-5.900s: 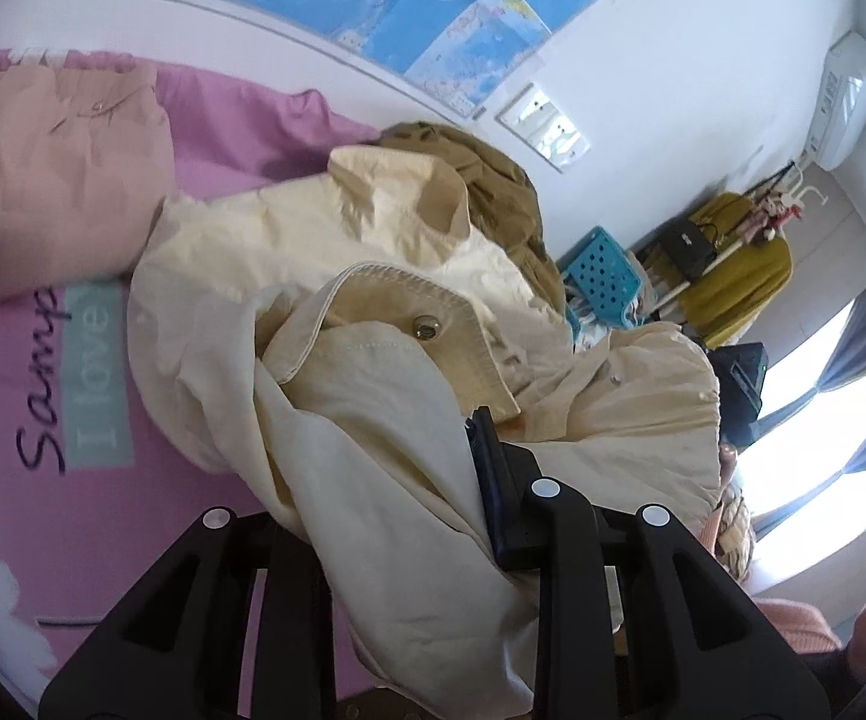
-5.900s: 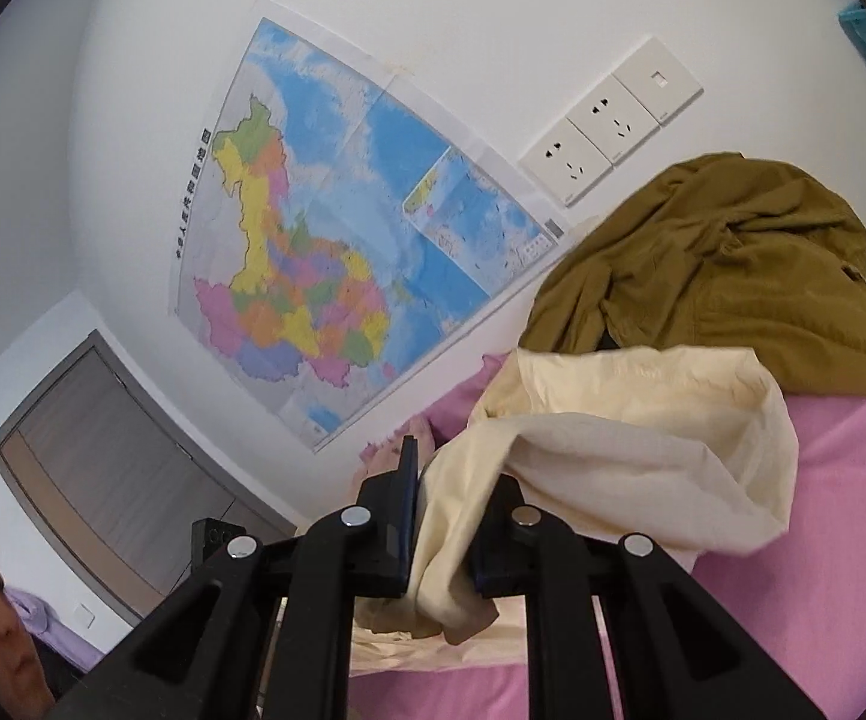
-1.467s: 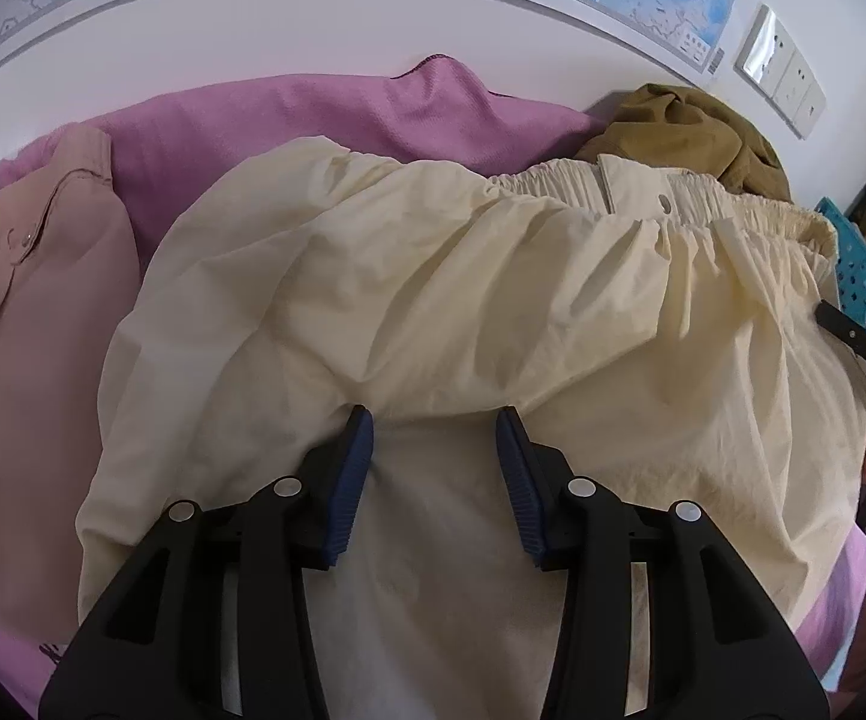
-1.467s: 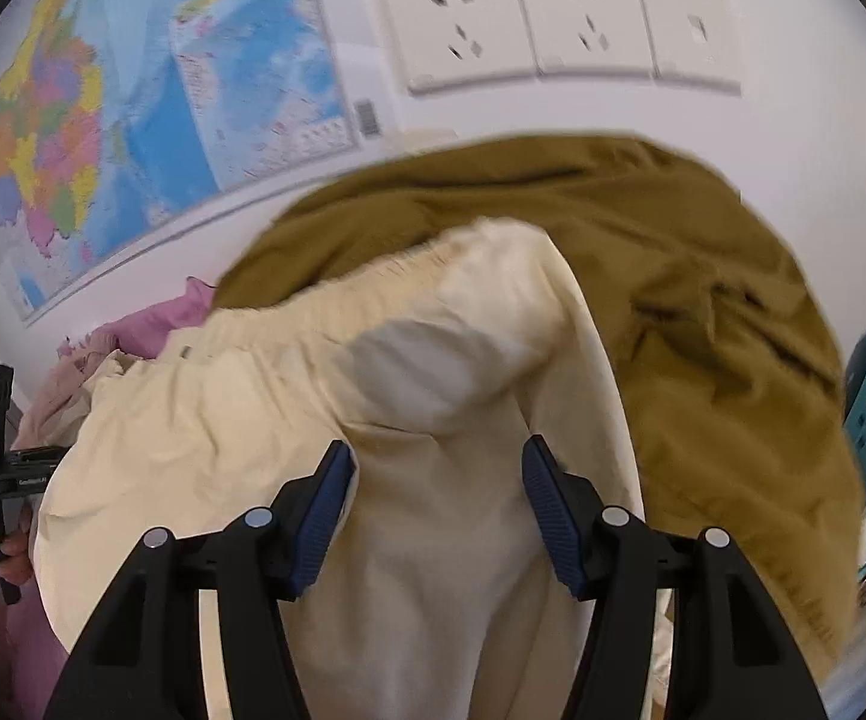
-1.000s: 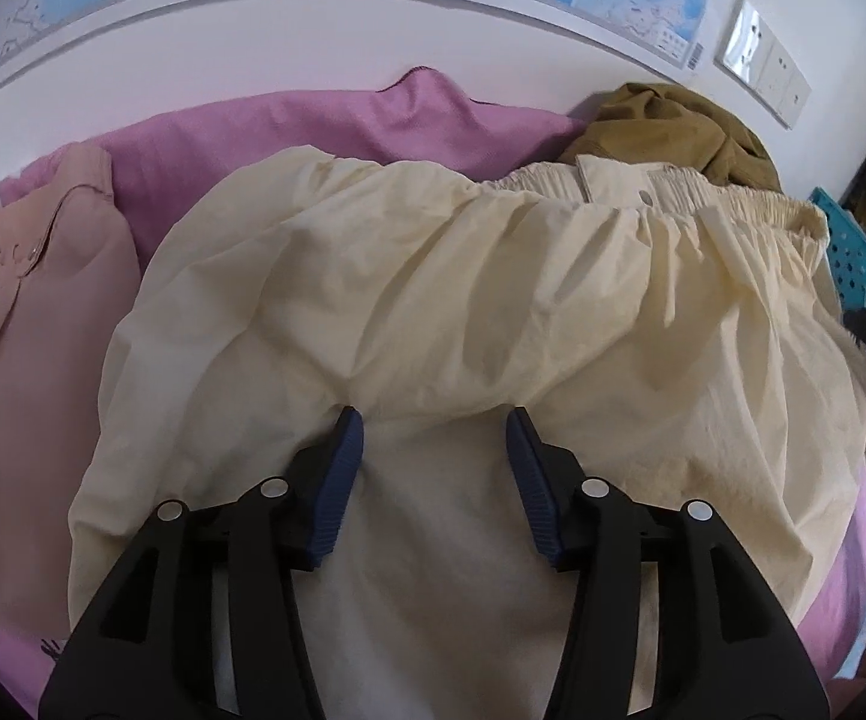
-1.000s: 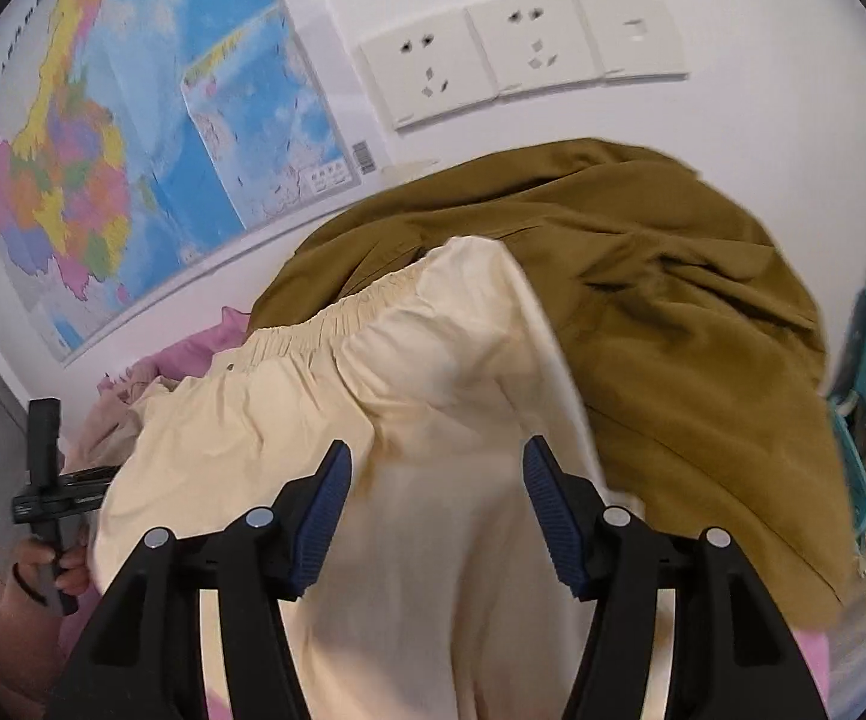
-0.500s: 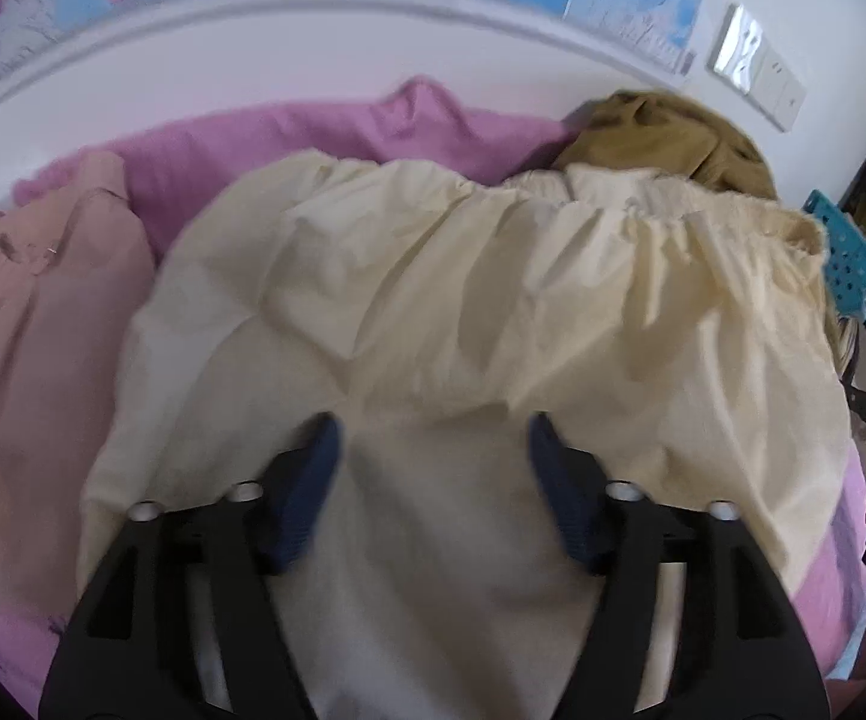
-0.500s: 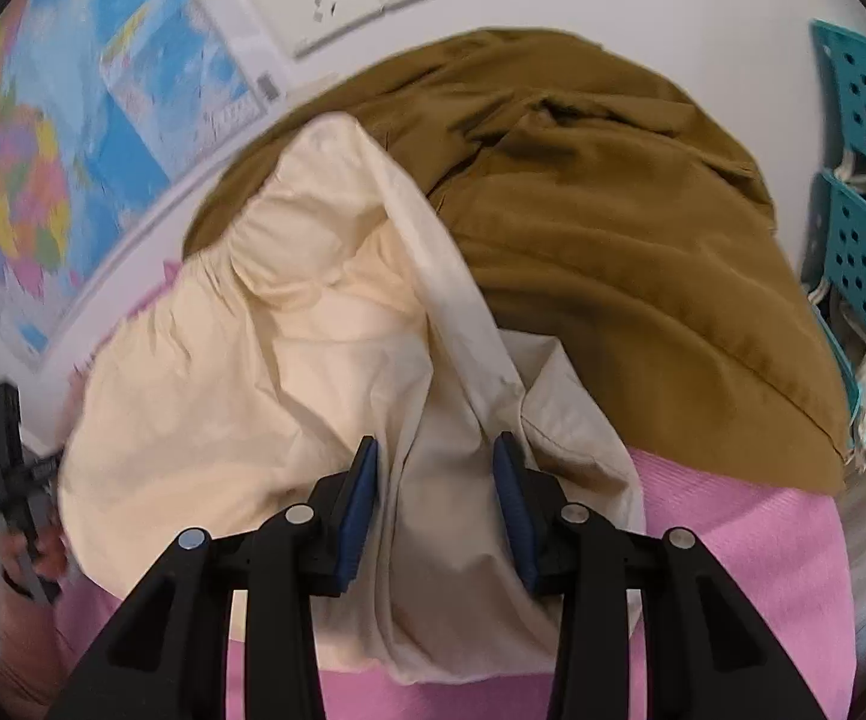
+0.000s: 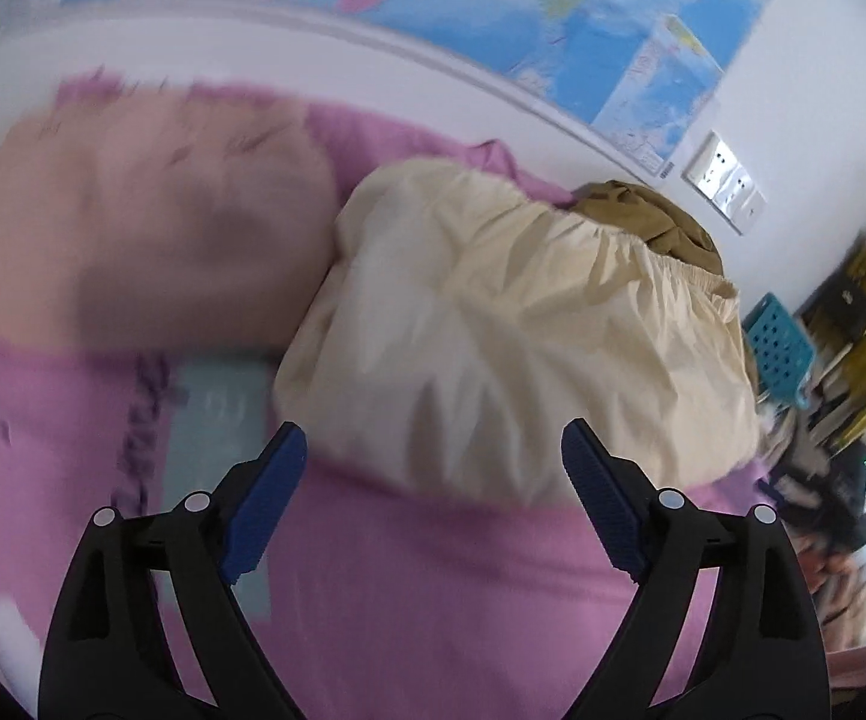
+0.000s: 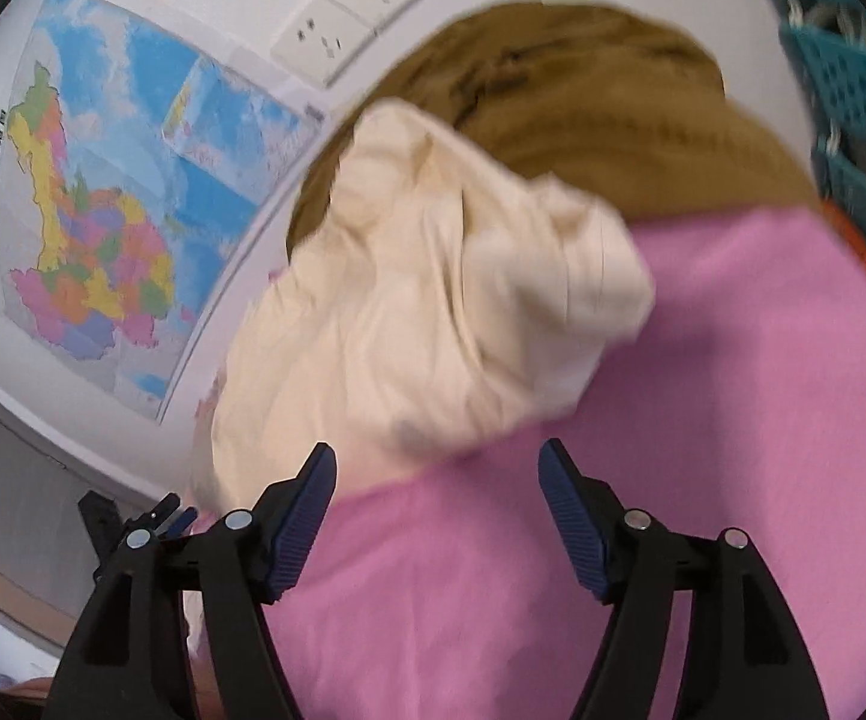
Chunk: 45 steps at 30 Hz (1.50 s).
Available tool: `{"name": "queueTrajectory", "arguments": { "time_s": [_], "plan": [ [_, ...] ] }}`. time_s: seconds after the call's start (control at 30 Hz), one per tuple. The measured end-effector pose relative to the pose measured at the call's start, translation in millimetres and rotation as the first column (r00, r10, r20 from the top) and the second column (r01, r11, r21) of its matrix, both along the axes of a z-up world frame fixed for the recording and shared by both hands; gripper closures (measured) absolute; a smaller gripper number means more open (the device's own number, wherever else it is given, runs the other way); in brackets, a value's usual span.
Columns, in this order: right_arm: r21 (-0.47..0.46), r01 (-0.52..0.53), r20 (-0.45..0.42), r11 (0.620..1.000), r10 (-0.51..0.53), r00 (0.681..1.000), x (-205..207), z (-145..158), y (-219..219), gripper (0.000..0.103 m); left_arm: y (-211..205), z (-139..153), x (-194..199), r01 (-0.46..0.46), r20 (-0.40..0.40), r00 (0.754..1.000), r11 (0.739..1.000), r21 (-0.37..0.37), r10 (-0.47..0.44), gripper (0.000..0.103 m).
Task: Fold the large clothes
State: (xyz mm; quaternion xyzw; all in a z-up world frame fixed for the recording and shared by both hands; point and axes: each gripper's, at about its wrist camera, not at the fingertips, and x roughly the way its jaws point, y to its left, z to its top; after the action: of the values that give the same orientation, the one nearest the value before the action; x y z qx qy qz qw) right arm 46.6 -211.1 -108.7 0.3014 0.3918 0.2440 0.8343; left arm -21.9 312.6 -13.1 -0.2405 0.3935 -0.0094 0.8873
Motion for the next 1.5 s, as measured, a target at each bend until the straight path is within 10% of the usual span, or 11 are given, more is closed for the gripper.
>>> {"name": "queueTrajectory", "arguments": {
  "time_s": [0.73, 1.03, 1.2, 1.33, 1.5],
  "plan": [
    [0.073, 0.103, -0.046, 0.992, -0.100, 0.994, 38.8, -7.1, 53.6, 0.019, -37.5, -57.4, 48.2, 0.075, -0.053, 0.993, 0.912, -0.403, -0.105, 0.011],
    [0.095, 0.197, -0.055, 0.976, -0.193, 0.980, 54.1, -3.8, 61.8, 0.011, -42.9, -56.8, 76.1, 0.002, -0.061, 0.998, 0.923, -0.385, -0.028, 0.011],
    [0.024, 0.243, -0.015, 0.970, -0.243, 0.970, 56.4, 1.6, 77.2, 0.005, -41.0, -58.0, 79.3, -0.040, -0.078, 0.997, 0.933, -0.356, 0.012, 0.029],
    [-0.003, 0.244, -0.018, 0.970, -0.244, 0.970, 59.9, -0.1, 79.5, 0.055, -41.5, -58.0, 76.9, -0.037, -0.083, 0.996, 0.945, -0.326, 0.010, 0.050],
    [0.069, 0.172, 0.023, 0.983, -0.174, 0.985, 55.4, 6.3, 70.5, 0.082, -44.7, -42.1, 68.8, -0.012, -0.042, 0.999, 0.957, -0.289, 0.000, 0.070]
  ]
}}
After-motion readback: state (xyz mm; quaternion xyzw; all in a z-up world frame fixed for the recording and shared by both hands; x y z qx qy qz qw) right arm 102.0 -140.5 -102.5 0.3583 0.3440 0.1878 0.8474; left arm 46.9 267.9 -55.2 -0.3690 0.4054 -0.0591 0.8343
